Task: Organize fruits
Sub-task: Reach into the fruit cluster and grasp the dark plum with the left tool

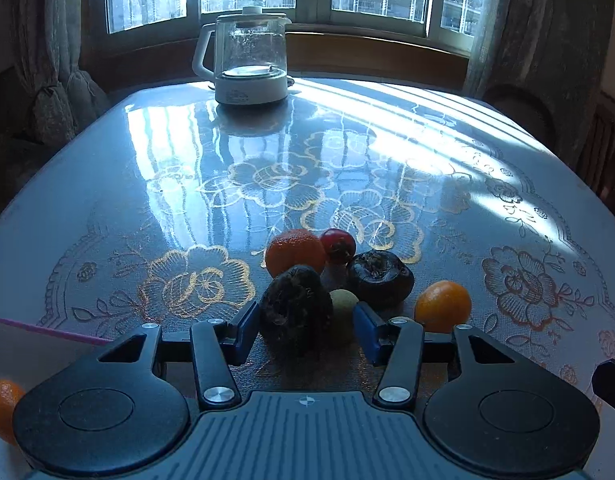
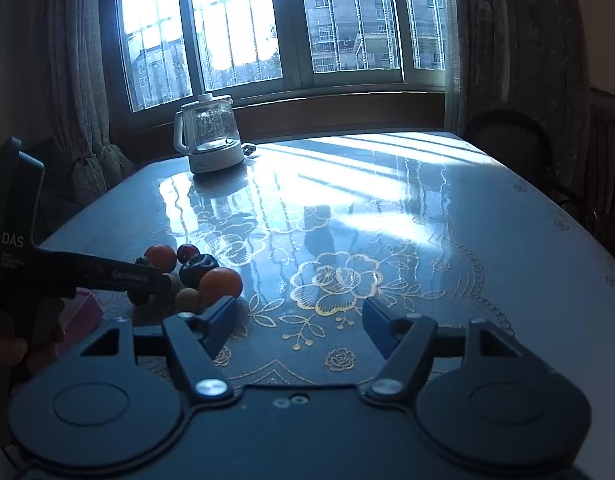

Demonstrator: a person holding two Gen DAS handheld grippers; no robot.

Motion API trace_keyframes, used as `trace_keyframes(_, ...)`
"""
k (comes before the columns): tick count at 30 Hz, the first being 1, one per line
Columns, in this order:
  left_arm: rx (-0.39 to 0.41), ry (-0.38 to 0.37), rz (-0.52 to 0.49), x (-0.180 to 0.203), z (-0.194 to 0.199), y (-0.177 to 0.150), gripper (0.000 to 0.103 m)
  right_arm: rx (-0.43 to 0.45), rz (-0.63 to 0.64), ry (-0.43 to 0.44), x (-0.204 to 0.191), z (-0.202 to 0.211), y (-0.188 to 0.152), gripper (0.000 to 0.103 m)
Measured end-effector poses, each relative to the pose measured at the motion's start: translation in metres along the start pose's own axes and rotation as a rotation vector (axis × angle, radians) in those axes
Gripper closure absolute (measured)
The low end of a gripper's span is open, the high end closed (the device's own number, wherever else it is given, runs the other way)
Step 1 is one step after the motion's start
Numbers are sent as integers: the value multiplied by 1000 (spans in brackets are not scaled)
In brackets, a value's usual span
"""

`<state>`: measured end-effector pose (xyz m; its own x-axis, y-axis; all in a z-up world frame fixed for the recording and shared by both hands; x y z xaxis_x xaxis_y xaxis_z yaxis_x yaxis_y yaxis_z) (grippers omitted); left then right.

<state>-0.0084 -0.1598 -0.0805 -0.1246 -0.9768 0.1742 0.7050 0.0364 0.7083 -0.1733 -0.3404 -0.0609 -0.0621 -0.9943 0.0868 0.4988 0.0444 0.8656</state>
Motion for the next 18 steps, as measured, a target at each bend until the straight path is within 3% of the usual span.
trace_keyframes(5, -11, -8, -22, -3, -3, 0, 58, -4, -1, 6, -1, -2, 0, 34)
trace_keyframes(15, 6, -40, 41, -14, -4, 18, 58, -9, 8, 22, -6, -2, 1, 34)
trace_keyframes(18, -53, -82, 114, -22, -15, 20, 49, -7, 10, 24, -7, -1, 2, 34)
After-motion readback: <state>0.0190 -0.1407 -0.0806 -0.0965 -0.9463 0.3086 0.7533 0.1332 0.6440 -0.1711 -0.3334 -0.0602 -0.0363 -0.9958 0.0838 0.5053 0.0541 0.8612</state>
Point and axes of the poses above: each gripper's, at about its wrist camera, not at the fingertips, and z roughly against the way its jaws point, x to its right, y to its top, the point moved 2 cm from there along -z, roughly the way its jaws point, and after that the axes turned 12 degrees about z, right-handed, at the moved point
